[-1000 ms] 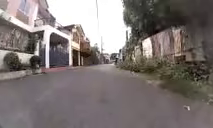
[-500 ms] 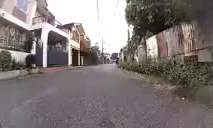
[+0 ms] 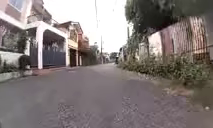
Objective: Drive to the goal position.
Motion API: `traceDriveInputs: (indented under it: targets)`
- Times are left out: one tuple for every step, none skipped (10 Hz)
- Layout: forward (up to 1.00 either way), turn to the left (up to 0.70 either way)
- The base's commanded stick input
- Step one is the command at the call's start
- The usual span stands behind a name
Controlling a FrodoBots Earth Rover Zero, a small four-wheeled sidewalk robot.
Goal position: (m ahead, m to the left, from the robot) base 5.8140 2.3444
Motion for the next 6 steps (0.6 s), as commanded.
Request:
traceDriveInputs:
  targets:
    - [1.0,0.0]
    - [1.0,0.0]
    - [1.0,0.0]
    - [1.0,0.0]
    - [1.0,0.0]
    - [1.0,0.0]
